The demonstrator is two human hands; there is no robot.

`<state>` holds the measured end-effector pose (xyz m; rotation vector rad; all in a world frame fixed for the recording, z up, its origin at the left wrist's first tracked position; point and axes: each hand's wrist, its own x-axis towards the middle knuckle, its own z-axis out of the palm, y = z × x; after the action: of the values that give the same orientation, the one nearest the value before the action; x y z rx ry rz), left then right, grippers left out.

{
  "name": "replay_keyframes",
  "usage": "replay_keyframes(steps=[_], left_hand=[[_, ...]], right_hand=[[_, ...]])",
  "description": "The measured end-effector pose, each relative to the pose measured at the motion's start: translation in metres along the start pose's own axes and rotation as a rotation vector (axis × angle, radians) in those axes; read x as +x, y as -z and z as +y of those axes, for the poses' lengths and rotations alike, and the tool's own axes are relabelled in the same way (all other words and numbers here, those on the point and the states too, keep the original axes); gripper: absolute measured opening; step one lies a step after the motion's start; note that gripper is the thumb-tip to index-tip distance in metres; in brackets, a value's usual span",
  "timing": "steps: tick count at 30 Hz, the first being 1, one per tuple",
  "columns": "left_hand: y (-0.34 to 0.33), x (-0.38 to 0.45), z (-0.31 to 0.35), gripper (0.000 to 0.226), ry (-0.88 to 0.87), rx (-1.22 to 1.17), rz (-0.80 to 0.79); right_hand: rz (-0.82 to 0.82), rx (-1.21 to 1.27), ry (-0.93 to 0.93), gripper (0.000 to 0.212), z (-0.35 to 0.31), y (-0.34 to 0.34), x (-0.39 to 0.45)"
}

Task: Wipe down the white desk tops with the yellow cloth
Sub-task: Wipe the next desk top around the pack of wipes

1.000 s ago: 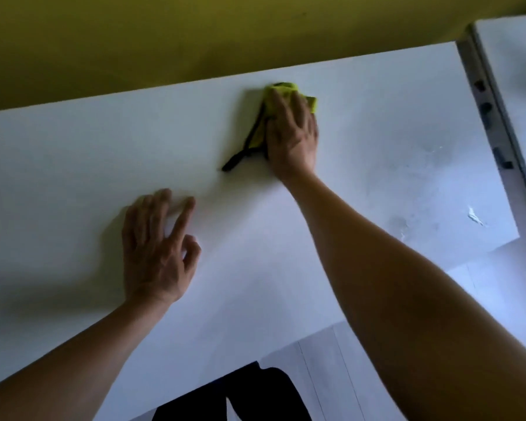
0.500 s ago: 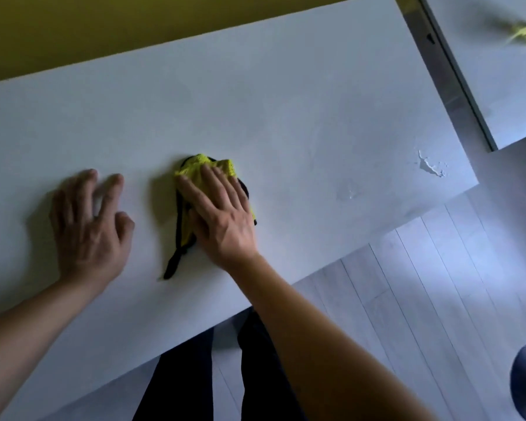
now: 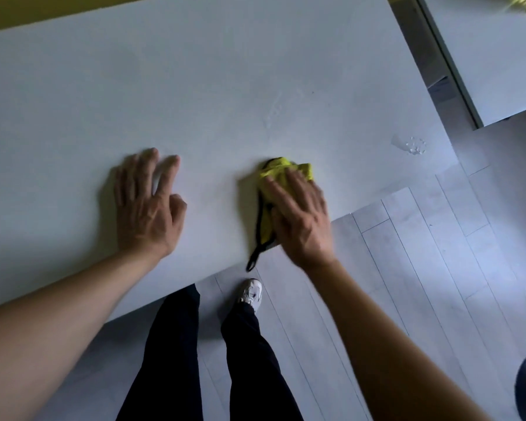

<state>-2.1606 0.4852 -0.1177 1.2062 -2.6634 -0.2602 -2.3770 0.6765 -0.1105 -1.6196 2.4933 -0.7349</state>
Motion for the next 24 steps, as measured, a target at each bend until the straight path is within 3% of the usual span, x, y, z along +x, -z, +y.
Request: replay_keyframes(steps=[5,9,13,17,20,22,24], left_hand=[[-0.003,0.000,0.004,0.062,0.014,0.012,0.037],[-0.005,0.000,0.002,0.061,0.015,0.014,0.036],[-0.007,0.000,0.000,0.058,0.012,-0.011,0.047],[-0.011,-0.001,-0.005,0.058,0.031,-0.053,0.107],[-0.013,-0.001,-0.006,0.058,0.039,-0.070,0.122],[-0.013,-0.001,-0.006,0.058,0.038,-0.061,0.112],[-0.013,-0.002,-0.005,0.059,0.043,-0.051,0.105]], right_hand=[[0.186,-0.071,-0.392,0.053,0.083,0.033,0.022],[0.211,-0.044,-0.611,0.058,0.083,0.034,0.044],[0.149,-0.019,-0.315,0.058,0.023,-0.001,0.032],[-0.048,0.110,0.033,0.055,-0.075,-0.038,0.021],[-0.131,0.087,0.216,0.050,-0.080,-0.044,0.031],[-0.079,0.068,0.189,0.052,-0.050,-0.041,0.046],[0.032,0.037,-0.036,0.056,-0.006,-0.032,0.064]])
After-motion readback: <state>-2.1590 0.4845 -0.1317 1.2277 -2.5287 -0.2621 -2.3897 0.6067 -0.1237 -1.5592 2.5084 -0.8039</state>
